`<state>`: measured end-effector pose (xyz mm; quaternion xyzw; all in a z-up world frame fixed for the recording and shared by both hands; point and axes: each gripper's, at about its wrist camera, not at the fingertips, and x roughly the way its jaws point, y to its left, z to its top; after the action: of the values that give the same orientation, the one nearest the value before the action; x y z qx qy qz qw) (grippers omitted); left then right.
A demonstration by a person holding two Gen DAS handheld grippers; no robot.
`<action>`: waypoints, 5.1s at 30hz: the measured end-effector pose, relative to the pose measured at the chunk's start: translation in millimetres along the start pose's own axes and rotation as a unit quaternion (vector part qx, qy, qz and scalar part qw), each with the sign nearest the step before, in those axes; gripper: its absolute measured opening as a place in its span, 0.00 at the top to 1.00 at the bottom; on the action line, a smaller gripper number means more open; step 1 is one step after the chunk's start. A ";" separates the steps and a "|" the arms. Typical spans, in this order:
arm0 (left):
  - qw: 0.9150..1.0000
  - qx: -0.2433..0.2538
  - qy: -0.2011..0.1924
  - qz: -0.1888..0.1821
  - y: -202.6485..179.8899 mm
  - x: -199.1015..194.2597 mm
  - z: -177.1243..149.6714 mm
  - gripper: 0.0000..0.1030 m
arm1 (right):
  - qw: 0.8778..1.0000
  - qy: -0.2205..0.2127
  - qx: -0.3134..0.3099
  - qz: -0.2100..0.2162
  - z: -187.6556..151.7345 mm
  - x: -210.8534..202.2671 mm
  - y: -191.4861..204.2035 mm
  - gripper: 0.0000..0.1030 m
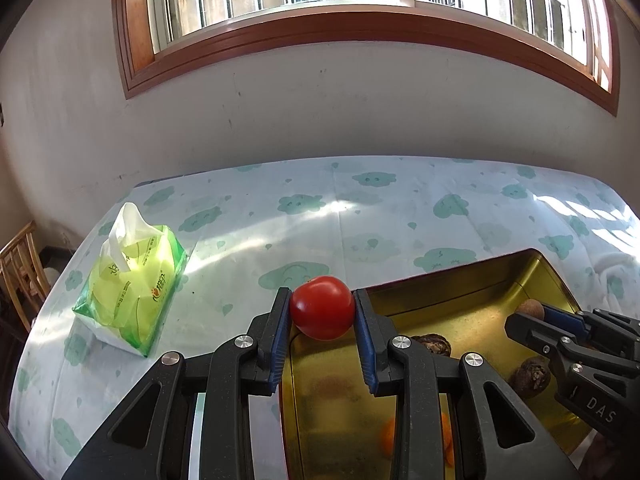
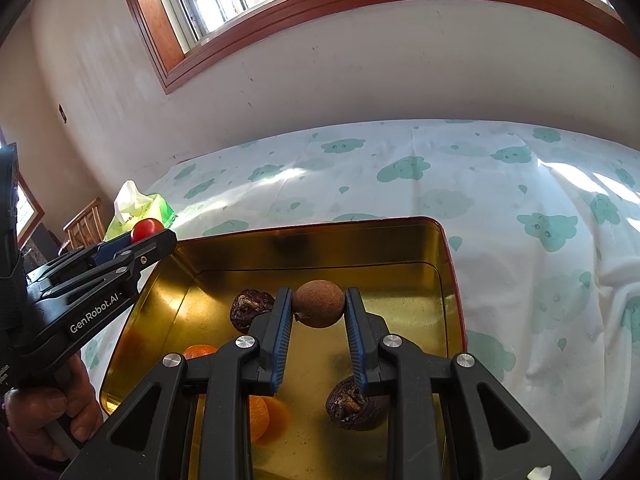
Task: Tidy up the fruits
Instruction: 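Lower both fruits into the tin and open both grippers, then withdraw both open grippers from the tin toward the loose fruits, then grasp a mandarin orange with the right gripper while the left gripper approaches a dark wrinkled fruit, then grasp the dark wrinkled fruit with the left gripper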
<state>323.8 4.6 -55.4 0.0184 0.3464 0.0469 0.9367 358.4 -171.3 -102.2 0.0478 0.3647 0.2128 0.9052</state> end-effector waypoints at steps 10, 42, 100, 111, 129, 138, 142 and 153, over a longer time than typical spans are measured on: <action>1.000 0.000 0.009 -0.001 -0.8 5.2 -2.1 0.70 | 1.000 0.005 0.001 0.001 0.9 4.2 -2.7 0.77; 1.000 0.003 0.018 0.004 -2.4 11.4 -0.8 0.52 | 1.000 0.002 0.004 0.000 3.5 7.0 -5.0 0.75; 0.990 -0.017 -0.009 -0.140 51.0 -120.5 -148.1 0.32 | 0.998 0.052 -0.040 0.001 -139.0 -85.1 53.7 0.66; 0.992 -0.003 0.012 -0.126 16.1 -98.5 -137.7 0.32 | 0.999 0.033 0.037 -0.018 -140.0 -100.3 4.6 0.65; 0.989 -0.023 0.063 -0.132 15.5 -72.5 -137.6 0.56 | 0.999 0.031 0.042 -0.014 -141.6 -100.7 3.9 0.64; 0.995 -0.015 0.014 -0.096 13.2 -98.0 -139.8 0.95 | 0.999 0.033 0.036 -0.023 -141.3 -99.1 6.1 0.63; 0.992 -0.057 0.008 -0.116 27.3 -109.0 -149.3 0.95 | 0.999 0.033 0.034 -0.025 -141.2 -99.0 6.8 0.63; 0.984 -0.064 0.004 -0.166 46.9 -128.6 -155.1 0.92 | 0.999 0.032 0.030 -0.028 -141.8 -99.1 8.3 0.64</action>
<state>122.3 38.6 -86.8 -0.0991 0.3449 -0.0872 0.9293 195.3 -215.1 -140.2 0.0582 0.4010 0.1776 0.8968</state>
